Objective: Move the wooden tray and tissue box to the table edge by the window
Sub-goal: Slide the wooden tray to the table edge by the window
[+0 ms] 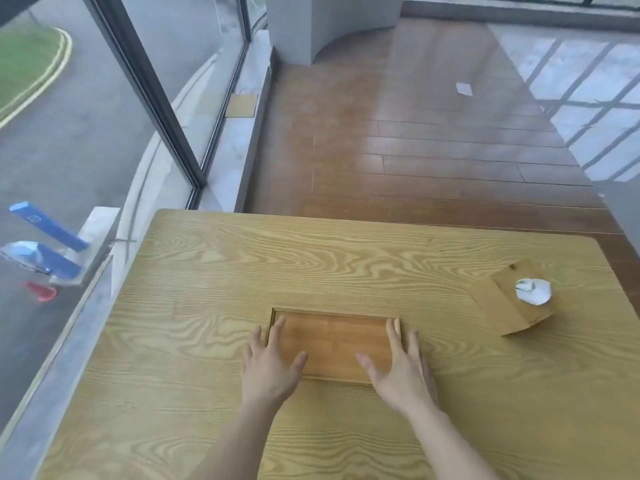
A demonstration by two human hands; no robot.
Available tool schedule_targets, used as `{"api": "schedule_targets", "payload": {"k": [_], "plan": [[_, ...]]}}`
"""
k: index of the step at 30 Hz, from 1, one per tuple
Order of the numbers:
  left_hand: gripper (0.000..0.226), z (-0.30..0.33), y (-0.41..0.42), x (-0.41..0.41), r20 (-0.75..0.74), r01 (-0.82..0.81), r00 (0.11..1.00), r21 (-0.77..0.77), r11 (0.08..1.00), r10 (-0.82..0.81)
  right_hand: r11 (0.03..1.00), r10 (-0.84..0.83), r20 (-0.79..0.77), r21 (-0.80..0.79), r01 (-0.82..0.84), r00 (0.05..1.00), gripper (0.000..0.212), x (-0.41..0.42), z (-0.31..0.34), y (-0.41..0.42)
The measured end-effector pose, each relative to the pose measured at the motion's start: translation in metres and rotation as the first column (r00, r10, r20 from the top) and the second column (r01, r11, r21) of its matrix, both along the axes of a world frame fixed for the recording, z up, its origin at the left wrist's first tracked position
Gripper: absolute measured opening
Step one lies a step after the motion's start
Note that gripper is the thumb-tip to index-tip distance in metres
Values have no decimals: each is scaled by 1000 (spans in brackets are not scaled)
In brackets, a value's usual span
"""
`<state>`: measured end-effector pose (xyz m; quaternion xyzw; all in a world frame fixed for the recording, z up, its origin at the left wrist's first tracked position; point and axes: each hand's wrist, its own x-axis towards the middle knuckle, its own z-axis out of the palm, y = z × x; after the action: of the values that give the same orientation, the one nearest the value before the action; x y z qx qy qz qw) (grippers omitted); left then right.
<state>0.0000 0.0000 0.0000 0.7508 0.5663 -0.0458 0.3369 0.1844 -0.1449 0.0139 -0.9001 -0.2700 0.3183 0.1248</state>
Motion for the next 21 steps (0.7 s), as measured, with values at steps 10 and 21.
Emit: {"api": "schedule_targets", "payload": {"k": [10, 21], "plan": [[77, -16, 0, -1, 85, -125, 988, -61, 990, 130, 998, -25, 56, -52, 28, 998, 82, -4, -24, 3], [74, -9, 17, -31, 97, -210, 973, 15, 978, 208, 997, 55, 116, -68, -47, 992, 78, -34, -19, 30]]}}
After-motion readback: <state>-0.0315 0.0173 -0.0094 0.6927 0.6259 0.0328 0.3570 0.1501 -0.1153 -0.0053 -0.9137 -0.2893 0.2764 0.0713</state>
